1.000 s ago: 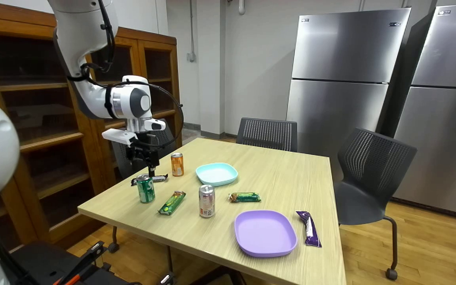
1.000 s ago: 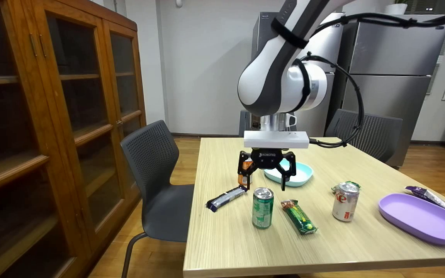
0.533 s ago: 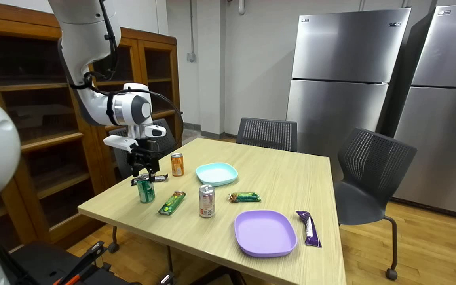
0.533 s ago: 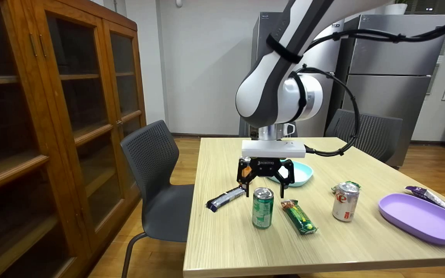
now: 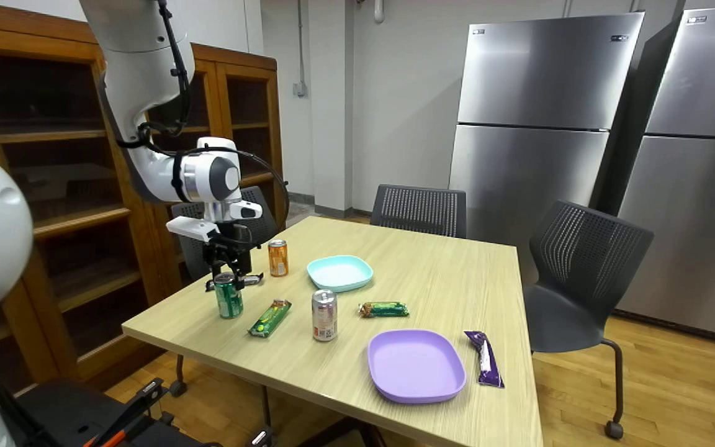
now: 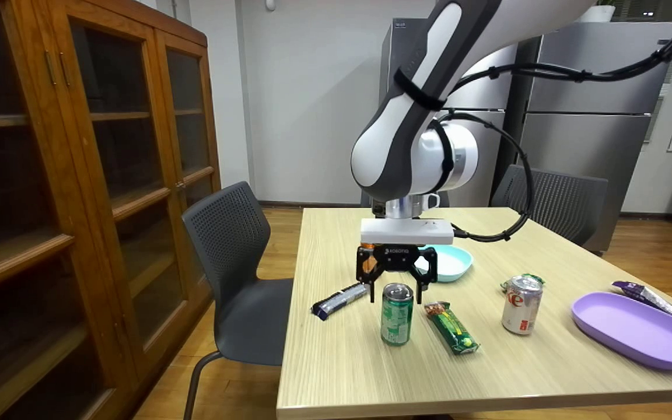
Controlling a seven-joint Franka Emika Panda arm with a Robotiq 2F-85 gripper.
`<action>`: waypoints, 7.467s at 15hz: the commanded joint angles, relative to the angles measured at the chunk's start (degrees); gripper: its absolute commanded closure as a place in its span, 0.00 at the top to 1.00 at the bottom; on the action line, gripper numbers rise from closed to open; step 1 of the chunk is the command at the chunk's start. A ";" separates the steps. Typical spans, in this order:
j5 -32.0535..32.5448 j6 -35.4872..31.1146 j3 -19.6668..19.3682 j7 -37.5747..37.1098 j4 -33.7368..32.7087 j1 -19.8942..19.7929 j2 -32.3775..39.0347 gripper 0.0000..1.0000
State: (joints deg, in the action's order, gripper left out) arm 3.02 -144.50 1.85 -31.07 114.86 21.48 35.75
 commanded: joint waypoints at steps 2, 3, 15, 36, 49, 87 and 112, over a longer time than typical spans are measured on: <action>-0.36 1.43 -0.71 -0.59 -1.57 0.79 0.03 0.49; -0.91 1.84 -0.26 0.03 -1.33 0.26 -0.47 0.42; -0.78 1.43 -0.50 -0.76 2.76 -0.93 -12.62 0.38; 3.19 -2.58 -7.71 -3.81 17.63 -14.50 -32.11 0.38; 2.64 -4.63 -12.12 -6.06 23.08 -25.46 -32.76 0.38; -12.10 2.91 -15.66 -6.00 0.67 -28.00 -2.99 0.38; -9.64 2.97 -12.78 -4.62 13.05 -21.84 -21.43 1.00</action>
State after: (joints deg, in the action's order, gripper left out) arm -7.02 -140.51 -12.73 -36.78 123.28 -0.66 18.77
